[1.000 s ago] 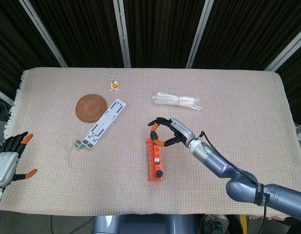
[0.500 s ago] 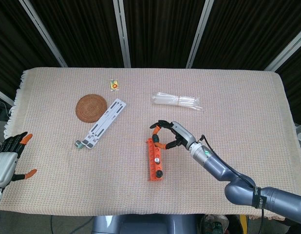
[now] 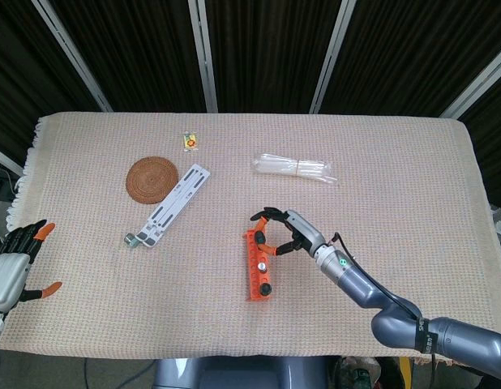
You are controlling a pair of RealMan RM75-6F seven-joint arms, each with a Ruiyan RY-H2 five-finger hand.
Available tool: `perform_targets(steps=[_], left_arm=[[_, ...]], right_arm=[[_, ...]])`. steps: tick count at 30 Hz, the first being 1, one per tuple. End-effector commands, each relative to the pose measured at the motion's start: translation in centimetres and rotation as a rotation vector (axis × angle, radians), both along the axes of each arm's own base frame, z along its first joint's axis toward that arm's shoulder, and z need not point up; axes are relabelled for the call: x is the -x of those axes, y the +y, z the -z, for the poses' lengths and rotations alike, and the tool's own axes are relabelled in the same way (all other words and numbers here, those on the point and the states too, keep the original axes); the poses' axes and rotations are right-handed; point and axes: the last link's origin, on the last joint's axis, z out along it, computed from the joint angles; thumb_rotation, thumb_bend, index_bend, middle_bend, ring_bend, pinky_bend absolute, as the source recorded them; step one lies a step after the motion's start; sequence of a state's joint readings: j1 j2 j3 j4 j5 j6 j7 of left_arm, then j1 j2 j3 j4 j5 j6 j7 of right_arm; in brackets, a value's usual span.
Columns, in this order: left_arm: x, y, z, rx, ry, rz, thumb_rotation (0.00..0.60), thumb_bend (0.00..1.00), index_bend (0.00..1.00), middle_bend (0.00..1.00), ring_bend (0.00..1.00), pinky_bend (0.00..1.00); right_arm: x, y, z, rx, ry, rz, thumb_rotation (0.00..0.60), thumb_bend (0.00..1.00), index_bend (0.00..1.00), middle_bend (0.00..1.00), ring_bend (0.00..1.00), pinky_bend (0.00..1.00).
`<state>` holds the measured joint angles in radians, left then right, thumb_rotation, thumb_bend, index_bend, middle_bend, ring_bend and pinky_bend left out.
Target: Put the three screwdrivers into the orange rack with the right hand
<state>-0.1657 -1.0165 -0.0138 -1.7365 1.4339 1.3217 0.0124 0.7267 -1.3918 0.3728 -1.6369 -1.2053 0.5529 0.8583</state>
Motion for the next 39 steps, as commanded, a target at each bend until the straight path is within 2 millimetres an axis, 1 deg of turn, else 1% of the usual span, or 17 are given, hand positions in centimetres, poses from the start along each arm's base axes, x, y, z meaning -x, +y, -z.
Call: perform_targets(steps=[1,11,17,24,30,34,39], left_arm=[[0.0,0.0,0.0,0.0,0.0,0.0,0.6,0.15,0.01,0.0,0.0,0.0],[0.1,0.0,0.0,0.0,-0.005,0.0,0.6,0.15,0.01,0.0,0.0,0.0],[0.2,-0.1,0.1,-0.001,-0.004,-0.003,0.6,0.15,0.01,0.0,0.0,0.0],[0.3,-0.1,0.1,0.0,-0.006,-0.006,0.6,0.15,0.01,0.0,0.0,0.0],[0.4,0.0,0.2,0.002,-0.006,-0.007,0.6,0.15,0.01,0.0,0.0,0.0],[0.4,0.0,0.2,-0.002,-0.008,-0.007,0.6,0.15,0.01,0.0,0.0,0.0],[0.4,0.1,0.1,-0.01,-0.01,-0.004,0.6,0.15,0.0,0.0,0.0,0.0]], right_arm=[[0.2,0.1,0.2,0.001,0.002,0.0,0.6,0.23,0.63,0.22,0.0,0.0],[0.3,0.4,0.4,0.003,0.008,-0.008,0.6,0.18,0.58,0.21,0.0,0.0],[0.3,0.4,0.5,0.001,0.015,-0.009,0.6,0.18,0.55,0.21,0.0,0.0],[0.2,0.3,0.6,-0.007,0.02,-0.012,0.6,0.18,0.47,0.2,0.0,0.0],[0.0,0.3,0.6,-0.007,0.024,-0.018,0.6,0.18,0.43,0.2,0.0,0.0],[-0.1,0.2,0.3,0.001,0.027,-0.025,0.6,0.18,0.38,0.18,0.0,0.0],[-0.2,-0.1,-0.9,0.043,0.04,-0.051,0.6,0.18,0.28,0.14,0.0,0.0]])
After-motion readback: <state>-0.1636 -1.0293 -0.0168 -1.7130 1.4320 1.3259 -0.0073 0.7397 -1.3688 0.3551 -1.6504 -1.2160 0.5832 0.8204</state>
